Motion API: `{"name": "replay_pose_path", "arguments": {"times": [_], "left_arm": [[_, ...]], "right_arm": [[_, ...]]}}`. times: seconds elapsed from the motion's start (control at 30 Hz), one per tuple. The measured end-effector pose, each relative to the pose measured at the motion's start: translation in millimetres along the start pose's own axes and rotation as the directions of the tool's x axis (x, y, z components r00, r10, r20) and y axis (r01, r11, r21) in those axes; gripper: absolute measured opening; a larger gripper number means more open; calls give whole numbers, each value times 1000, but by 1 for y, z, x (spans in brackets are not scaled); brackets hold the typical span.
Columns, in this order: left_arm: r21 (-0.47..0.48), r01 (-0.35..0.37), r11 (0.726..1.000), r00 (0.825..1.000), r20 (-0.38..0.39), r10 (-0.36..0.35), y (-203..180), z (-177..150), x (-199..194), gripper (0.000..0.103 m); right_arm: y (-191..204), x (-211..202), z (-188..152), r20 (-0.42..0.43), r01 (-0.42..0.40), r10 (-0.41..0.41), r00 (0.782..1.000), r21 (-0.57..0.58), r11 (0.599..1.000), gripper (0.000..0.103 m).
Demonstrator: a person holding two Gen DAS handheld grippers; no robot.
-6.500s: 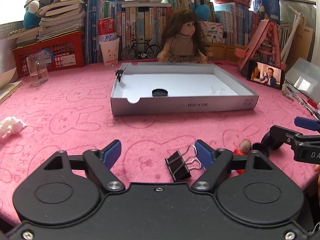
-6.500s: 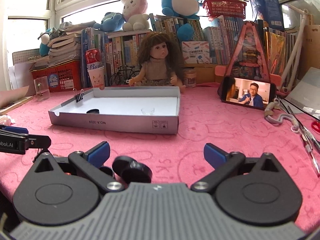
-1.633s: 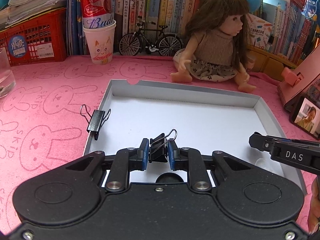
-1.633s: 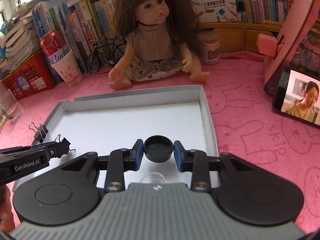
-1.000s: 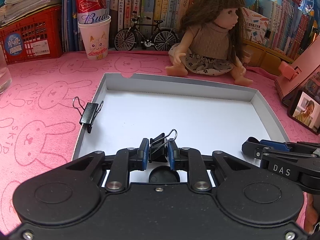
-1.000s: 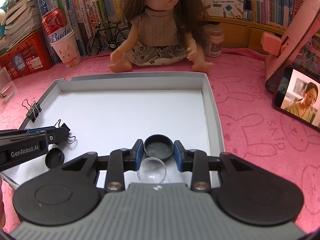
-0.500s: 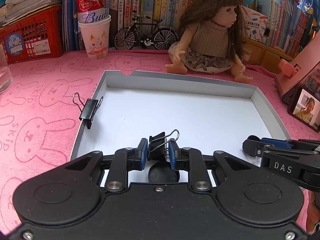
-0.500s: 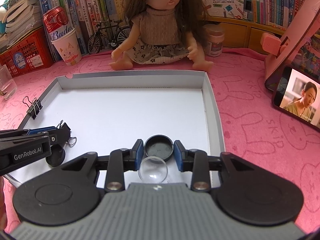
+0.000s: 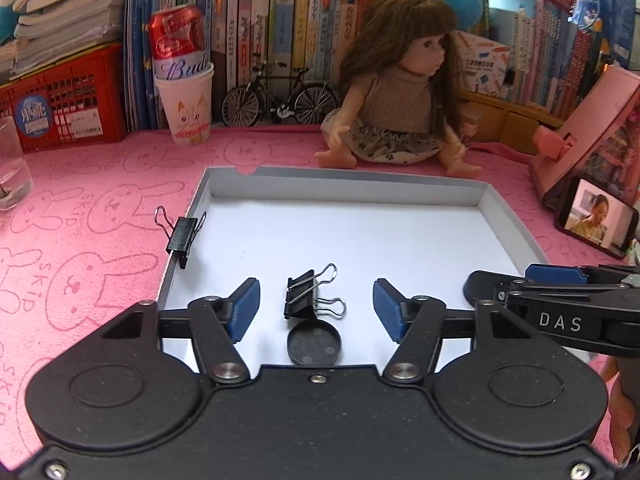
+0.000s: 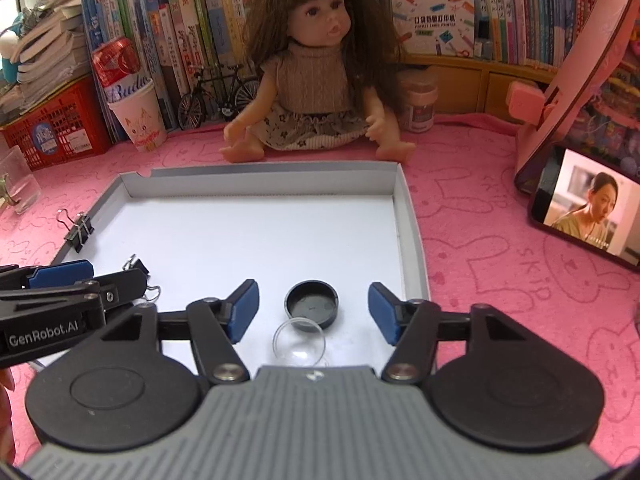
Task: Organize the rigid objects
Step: 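Open the left tool to drop the clip while the right tool releases the cap in the box, then withdraw both tools from the box toward the remaining objects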
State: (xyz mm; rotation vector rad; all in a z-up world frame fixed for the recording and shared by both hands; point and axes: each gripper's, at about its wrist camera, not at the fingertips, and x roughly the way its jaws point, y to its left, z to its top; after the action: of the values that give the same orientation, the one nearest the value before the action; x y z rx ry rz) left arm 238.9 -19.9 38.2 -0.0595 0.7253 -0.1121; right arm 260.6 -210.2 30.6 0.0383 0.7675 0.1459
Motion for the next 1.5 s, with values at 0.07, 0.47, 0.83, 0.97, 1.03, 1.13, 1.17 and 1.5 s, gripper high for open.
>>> {"name": "replay_pose_path", "arguments": {"times": [0.07, 0.47, 0.83, 0.97, 1.03, 1.13, 1.17, 1.5], "left_arm": [[-3, 5, 1000, 1000, 19, -5, -1, -2, -8, 67], [7, 40, 999, 994, 98, -41, -15, -13, -49, 73], [27, 28, 999, 984, 174, -32, -22, -33, -78, 73], [35, 37, 999, 981, 187, -43, -22, -43, -88, 73], [36, 43, 998, 981, 189, -49, -21, -48, -92, 73], [47, 47, 998, 978, 200, -56, -22, -55, -100, 73], [51, 49, 997, 977, 204, -58, -22, -58, -103, 73], [70, 83, 994, 970, 222, -97, -25, -91, -122, 69]], "right_arm": [[1, -8, -1, 20, -7, 7, 1000, -9, 1000, 79], [2, -48, -11, 117, -4, 9, 993, -38, 999, 87], [3, -74, -26, 177, -1, 13, 984, -66, 998, 88], [2, -83, -34, 185, -15, 27, 982, -67, 998, 88], [2, -87, -38, 188, -21, 34, 982, -70, 997, 88], [3, -93, -45, 199, -22, 37, 979, -77, 997, 88], [3, -95, -47, 202, -23, 39, 979, -79, 997, 89], [6, -113, -77, 231, -13, 33, 972, -84, 996, 89]]}}
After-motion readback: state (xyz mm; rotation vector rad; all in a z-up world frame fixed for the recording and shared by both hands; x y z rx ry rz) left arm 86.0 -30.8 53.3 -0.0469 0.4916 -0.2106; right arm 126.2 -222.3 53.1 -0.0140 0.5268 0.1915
